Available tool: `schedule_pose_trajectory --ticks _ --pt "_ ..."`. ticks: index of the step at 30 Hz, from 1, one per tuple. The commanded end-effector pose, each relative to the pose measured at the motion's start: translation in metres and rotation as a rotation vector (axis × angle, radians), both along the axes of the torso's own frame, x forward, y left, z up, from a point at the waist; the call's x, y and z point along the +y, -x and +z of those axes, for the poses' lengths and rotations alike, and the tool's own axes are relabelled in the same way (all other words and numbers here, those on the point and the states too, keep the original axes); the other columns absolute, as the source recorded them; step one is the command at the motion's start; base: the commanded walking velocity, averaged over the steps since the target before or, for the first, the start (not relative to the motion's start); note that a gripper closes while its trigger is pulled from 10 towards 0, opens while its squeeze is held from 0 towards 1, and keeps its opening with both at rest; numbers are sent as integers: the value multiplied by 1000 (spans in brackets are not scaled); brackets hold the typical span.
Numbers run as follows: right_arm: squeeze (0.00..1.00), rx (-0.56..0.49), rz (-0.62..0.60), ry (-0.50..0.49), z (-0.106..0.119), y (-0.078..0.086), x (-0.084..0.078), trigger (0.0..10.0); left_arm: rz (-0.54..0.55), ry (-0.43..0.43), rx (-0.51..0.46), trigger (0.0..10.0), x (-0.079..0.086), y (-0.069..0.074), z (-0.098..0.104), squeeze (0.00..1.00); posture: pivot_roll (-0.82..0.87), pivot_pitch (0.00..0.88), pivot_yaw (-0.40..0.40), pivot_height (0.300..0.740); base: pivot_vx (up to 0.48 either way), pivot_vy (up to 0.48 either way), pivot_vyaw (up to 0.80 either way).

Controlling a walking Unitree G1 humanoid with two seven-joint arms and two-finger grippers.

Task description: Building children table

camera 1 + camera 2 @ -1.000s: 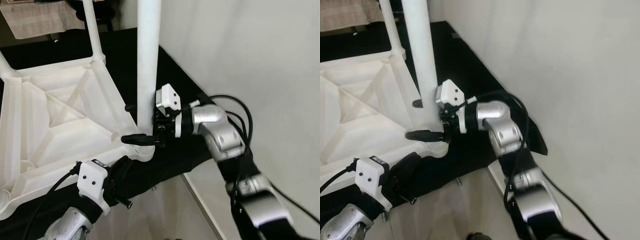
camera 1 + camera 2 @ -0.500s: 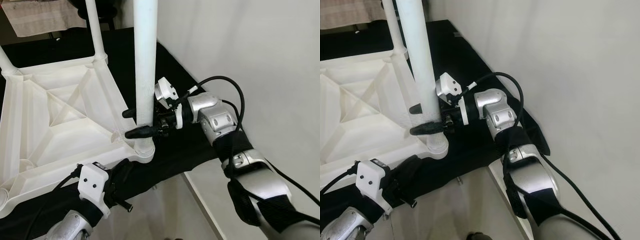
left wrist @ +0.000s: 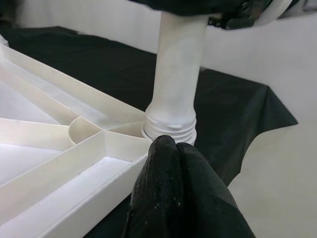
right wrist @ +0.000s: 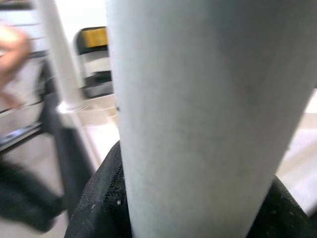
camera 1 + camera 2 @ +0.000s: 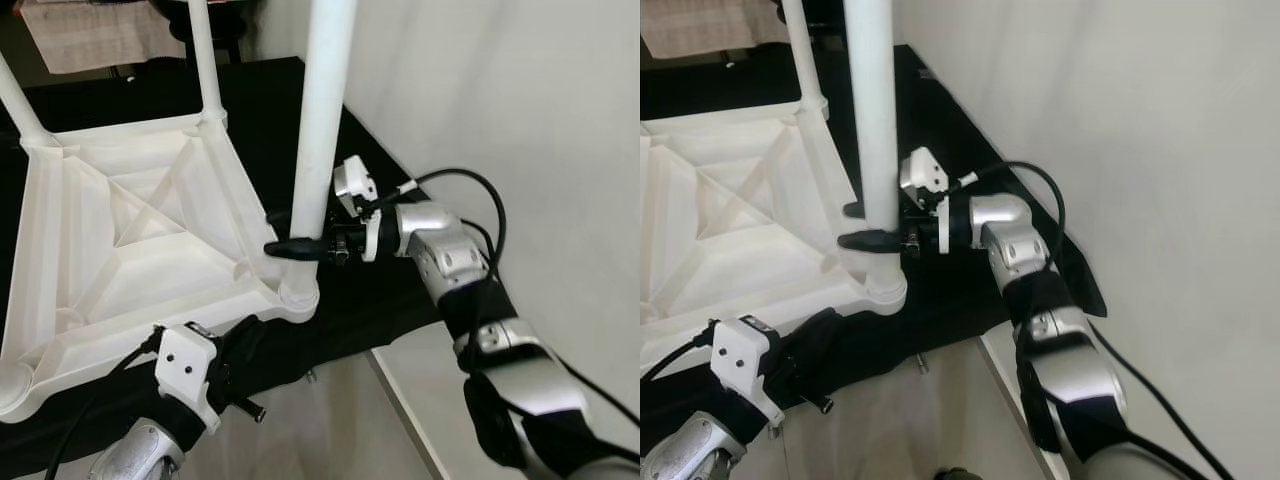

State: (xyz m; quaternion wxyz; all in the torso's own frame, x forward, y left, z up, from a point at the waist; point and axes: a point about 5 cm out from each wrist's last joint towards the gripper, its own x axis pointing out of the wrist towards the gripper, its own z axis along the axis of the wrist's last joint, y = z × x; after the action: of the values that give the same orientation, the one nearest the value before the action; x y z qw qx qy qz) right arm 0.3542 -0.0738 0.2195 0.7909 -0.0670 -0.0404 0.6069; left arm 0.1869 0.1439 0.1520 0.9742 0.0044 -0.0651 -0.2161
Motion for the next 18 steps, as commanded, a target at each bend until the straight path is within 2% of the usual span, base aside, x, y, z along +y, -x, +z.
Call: schedule_pose_trajectory --ticks 1,2,3,5,6,12,13,14,15,17,18 --pt "0 86 -381 52 -34 -2 -15 0 -2 -4 7 10000 2 1 -1 0 -100 146 -99 740 0 0 0" --pt "0 132 -577 60 -53 17 -16 0 -2 -7 6 10000 3 0 -1 0 -101 143 -103 740 0 0 0" --pt "0 161 -691 58 -62 31 -17 0 -3 -10 5 10000 4 -2 -1 0 -113 137 -98 740 0 0 0" --pt "0 161 -691 58 -62 31 -17 0 -3 -10 5 10000 4 -2 -1 0 -113 137 -98 740 0 0 0" --pt "0 138 -681 55 -59 41 -7 0 -2 -14 2 10000 5 -6 -2 0 -126 118 -95 740 0 0 0" --pt "0 119 -639 58 -56 38 3 0 6 -18 -3 10000 6 -10 -3 0 -130 103 -101 740 0 0 0" --pt "0 117 -632 58 -55 37 6 2157 11 -20 -5 10000 7 -10 -3 0 -130 102 -99 740 0 0 0" --pt "0 117 -632 58 -55 37 6 2157 11 -20 -5 10000 7 -10 -3 0 -130 102 -99 740 0 0 0" --pt "0 118 -624 52 -53 37 8 10000 17 -21 -7 10000 7 -11 -3 0 -130 102 -99 740 0 0 0" --pt "0 131 -534 13 -45 34 16 10000 23 -19 -9 10000 7 -11 -3 0 -134 100 -92 740 0 0 0" --pt "0 131 -534 13 -45 34 16 10000 23 -19 -9 10000 7 -11 -3 0 -134 100 -92 740 0 0 0"
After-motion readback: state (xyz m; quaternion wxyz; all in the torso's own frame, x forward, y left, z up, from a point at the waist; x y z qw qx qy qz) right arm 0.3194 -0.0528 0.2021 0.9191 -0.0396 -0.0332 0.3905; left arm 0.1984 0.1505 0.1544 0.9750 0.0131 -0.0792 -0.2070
